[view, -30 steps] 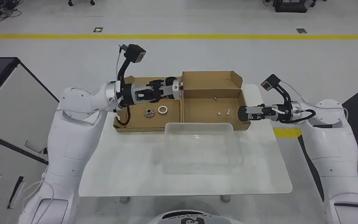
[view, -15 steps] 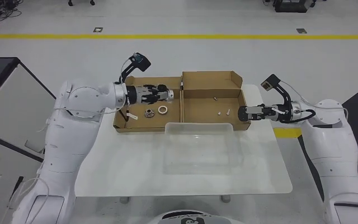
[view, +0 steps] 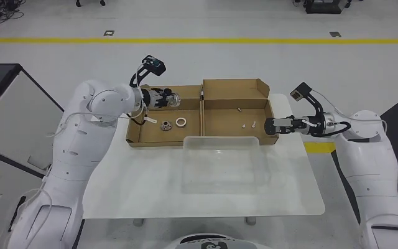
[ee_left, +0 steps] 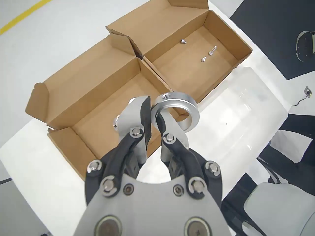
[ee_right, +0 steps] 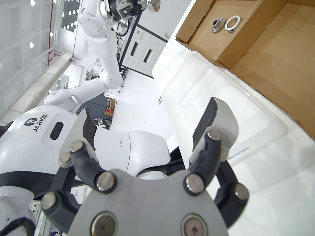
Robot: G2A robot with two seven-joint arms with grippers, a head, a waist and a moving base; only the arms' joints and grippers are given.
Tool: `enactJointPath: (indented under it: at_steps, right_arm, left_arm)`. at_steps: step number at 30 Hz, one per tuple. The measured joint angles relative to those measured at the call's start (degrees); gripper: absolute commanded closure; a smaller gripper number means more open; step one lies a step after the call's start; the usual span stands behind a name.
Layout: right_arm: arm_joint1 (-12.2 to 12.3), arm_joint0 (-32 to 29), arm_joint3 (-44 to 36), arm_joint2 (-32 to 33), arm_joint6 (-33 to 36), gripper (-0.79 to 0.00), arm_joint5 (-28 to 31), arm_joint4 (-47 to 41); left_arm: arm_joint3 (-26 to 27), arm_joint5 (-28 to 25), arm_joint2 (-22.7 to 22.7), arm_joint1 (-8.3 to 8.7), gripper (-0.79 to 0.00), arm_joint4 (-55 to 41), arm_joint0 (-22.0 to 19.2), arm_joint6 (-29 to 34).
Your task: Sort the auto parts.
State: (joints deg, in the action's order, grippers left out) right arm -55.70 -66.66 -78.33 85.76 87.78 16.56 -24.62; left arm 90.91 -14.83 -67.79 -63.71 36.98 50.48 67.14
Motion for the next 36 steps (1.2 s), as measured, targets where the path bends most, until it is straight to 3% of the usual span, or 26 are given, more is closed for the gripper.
enactJointPath:
  at_steps: [7, 10, 14, 19, 26, 36]
  right_arm:
    - [0.00, 0.00, 0.00, 0.00, 0.00, -0.785, 0.00, 0.00]
    - [0.00, 0.00, 0.00, 0.00, 0.00, -0.785, 0.00, 0.00]
    - [0.00, 0.00, 0.00, 0.00, 0.00, -0.785, 0.00, 0.00]
    - [0.00, 0.00, 0.00, 0.00, 0.00, -0.785, 0.00, 0.00]
    - [0.00, 0.00, 0.00, 0.00, 0.00, -0.785, 0.00, 0.00]
    - [0.00, 0.00, 0.00, 0.00, 0.00, -0.785, 0.00, 0.00]
  left_arm:
    - [0.16, 0.19, 0.43, 0.01, 0.000, 0.81, 0.45, -0.42]
    - [-0.66, 2.40, 2.12, 0.10, 0.000, 6.91, 0.99, -1.48]
    - [-4.77, 7.53, 6.15, -0.25, 0.000, 19.35, -0.05, -2.78]
    - [-11.18, 10.76, 10.18, -1.11, 0.000, 25.37, -1.86, -3.02]
    - [-19.35, 11.37, 14.31, -2.69, 0.000, 25.53, -4.50, -1.32]
    - [-26.18, 12.07, 17.70, -4.12, 0.000, 28.10, -6.47, 0.74]
